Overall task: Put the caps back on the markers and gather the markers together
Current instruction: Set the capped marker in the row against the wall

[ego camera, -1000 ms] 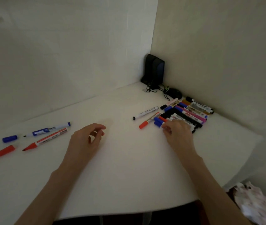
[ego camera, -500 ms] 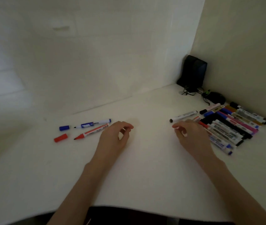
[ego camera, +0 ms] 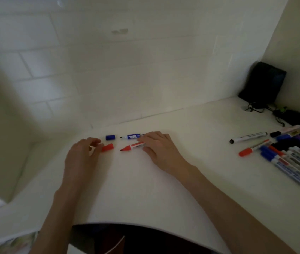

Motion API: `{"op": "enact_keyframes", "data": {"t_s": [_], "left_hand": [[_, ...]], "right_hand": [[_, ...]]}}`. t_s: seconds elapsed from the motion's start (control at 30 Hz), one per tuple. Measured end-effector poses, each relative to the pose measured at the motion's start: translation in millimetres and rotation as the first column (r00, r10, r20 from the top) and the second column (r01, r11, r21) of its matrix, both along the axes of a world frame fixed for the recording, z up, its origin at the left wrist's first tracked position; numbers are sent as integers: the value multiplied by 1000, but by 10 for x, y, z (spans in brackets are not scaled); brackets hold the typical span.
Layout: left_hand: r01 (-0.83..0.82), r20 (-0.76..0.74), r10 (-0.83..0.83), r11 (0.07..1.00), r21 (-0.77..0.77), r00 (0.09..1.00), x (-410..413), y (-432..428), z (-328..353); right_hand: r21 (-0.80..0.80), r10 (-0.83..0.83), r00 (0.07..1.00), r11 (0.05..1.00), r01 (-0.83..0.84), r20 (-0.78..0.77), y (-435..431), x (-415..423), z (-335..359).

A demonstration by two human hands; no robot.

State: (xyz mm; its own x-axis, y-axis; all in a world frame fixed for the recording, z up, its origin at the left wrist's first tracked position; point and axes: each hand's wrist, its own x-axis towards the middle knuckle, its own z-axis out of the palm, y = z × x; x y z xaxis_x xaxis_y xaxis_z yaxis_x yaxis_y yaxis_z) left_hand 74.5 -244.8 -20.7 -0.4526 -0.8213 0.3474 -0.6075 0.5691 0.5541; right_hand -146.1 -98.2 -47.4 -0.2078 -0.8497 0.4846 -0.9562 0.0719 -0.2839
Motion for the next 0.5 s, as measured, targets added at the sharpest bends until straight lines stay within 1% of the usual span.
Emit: {"op": "enact_keyframes", "data": {"t_s": [0.03, 0.07, 0.13, 0.17, 0.2, 0.27, 0.37, 0.43, 0.5], "left_hand": [[8, 38, -10, 999, 52, 999, -2, -17, -15], [14, 82, -19, 998, 58, 996, -19, -27, -37], [33, 145, -30, 999, -20, 989, -73, -15, -70], [42, 139, -36, 998, -45, 990, -105, -3, -77], [57, 104, -53, 998, -36, 993, -142, 23, -72], [128, -22, -128, 991, 35, 992, -237, 105, -45], [320, -180, -296, 940, 121, 938, -466, 308, 22], [428, -223, -390, 889, 162, 894, -664, 448, 40], [490, -233, -446, 850, 191, 864, -878, 571, 49]], "right_hand": [[0, -13, 1000, 1000, 13, -16, -30, 10, -36], [-6, -26, 999, 1000, 26, -27, -49, 16, -63], [-28, -53, 998, 998, 52, -27, -47, 18, -68], [-35, -59, 998, 998, 58, -14, -24, 6, -59], [-39, -63, 998, 997, 64, 5, 21, -19, -46], [-44, -87, 994, 995, 90, 63, 164, -121, -15], [-58, -103, 978, 992, 115, 179, 468, -355, 90], [-82, -104, 972, 989, 124, 213, 708, -489, 180], [-114, -119, 969, 983, 146, 216, 959, -593, 253]]}}
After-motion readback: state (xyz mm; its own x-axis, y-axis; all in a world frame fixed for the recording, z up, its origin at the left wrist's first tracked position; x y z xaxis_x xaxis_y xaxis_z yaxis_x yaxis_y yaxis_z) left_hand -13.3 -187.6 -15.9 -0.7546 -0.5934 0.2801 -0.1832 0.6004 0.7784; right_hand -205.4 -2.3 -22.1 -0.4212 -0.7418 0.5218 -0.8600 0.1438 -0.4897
